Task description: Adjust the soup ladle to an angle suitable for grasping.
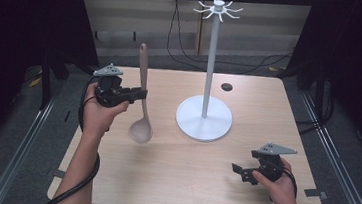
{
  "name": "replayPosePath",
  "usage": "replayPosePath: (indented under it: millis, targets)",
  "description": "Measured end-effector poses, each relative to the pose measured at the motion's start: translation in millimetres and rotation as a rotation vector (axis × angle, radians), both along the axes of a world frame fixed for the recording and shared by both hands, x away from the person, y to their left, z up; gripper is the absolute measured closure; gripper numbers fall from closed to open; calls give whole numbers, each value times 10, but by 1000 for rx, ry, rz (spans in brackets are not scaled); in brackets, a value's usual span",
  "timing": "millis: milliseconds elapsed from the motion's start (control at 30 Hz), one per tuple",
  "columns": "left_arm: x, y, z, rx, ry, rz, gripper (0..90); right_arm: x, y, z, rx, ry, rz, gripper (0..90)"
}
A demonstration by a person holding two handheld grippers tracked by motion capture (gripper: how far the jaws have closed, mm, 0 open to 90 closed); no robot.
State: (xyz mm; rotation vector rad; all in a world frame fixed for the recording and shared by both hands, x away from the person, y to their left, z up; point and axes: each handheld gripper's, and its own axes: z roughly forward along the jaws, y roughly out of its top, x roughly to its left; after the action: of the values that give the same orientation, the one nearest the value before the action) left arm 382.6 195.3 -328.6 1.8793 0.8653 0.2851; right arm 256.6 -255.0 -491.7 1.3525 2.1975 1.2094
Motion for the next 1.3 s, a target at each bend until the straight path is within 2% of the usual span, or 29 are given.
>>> replayPosePath:
  millis: [100, 233, 367, 600, 800, 1000, 1300]
  targets:
    - [-6, -22, 15, -22, -5, -4, 781, 2, 3, -3, -1, -4, 3, 41]
    - [-7, -65, 30, -15, -18, -9, 781, 0, 12, -1, -2, -2, 3, 41]
    - [-16, -122, 51, -29, -24, -13, 780, 0, 16, 1, 0, -5, 5, 41]
    - [-34, -219, 121, -35, -59, -24, 781, -2, 14, 2, 1, -4, 5, 41]
    - [-49, -299, 177, -29, -87, -37, 780, -3, 17, 3, 2, -4, 7, 41]
    - [-43, -384, 229, -23, -98, -41, 780, -3, 23, 4, 2, -4, 10, 41]
    - [-37, -490, 294, -40, -128, -39, 780, -2, 23, 2, 4, -4, 10, 41]
